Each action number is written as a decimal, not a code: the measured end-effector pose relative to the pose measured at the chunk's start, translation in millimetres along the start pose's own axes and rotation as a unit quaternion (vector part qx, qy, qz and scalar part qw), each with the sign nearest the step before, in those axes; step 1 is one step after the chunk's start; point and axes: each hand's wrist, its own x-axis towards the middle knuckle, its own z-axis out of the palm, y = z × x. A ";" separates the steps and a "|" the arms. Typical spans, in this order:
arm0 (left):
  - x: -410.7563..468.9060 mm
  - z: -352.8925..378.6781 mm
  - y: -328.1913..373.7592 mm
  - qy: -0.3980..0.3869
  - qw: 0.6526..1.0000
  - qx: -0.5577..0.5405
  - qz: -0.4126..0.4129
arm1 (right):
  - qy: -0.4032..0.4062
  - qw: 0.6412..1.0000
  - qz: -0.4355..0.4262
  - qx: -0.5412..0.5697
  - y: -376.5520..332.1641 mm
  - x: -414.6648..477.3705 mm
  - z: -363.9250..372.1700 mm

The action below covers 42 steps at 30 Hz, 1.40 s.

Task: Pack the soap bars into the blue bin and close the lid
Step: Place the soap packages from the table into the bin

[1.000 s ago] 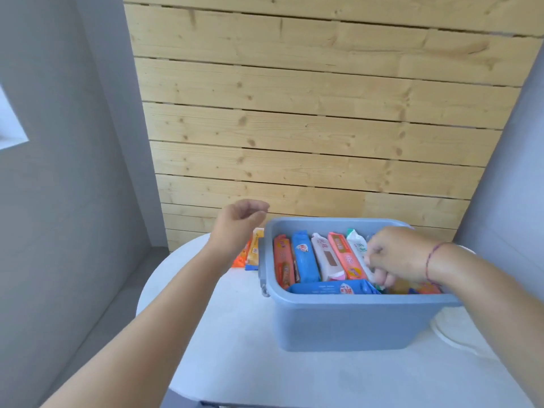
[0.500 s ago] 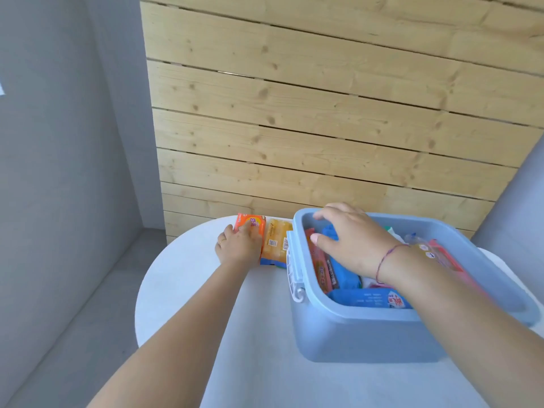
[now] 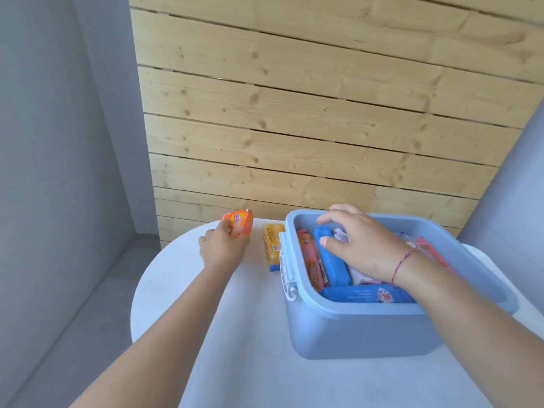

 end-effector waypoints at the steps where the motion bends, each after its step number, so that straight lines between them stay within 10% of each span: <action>1: -6.2 -10.1 7.9 -0.002 0.998 -0.058 0.011 | 0.018 1.000 -0.010 0.012 2.5 -1.7 -6.6; 6: -45.5 -65.3 81.3 -0.138 0.946 -0.275 0.102 | 0.091 0.990 -0.102 0.035 5.8 -9.5 -42.8; 17: -155.0 -29.1 194.4 -0.453 0.848 -0.248 0.118 | 0.083 0.991 -0.089 -0.060 72.5 -70.6 -109.9; 22: -162.9 13.2 188.5 -0.453 0.879 -0.112 0.101 | -0.031 0.972 0.003 0.231 123.2 -95.2 -100.5; 31: -154.9 40.4 187.8 -0.377 0.854 0.143 0.329 | -0.157 0.941 0.010 0.301 149.9 -87.7 -93.9; 42: -145.5 43.2 172.9 -0.416 0.795 0.160 0.412 | -0.147 0.987 -0.069 0.017 127.2 -79.8 -76.4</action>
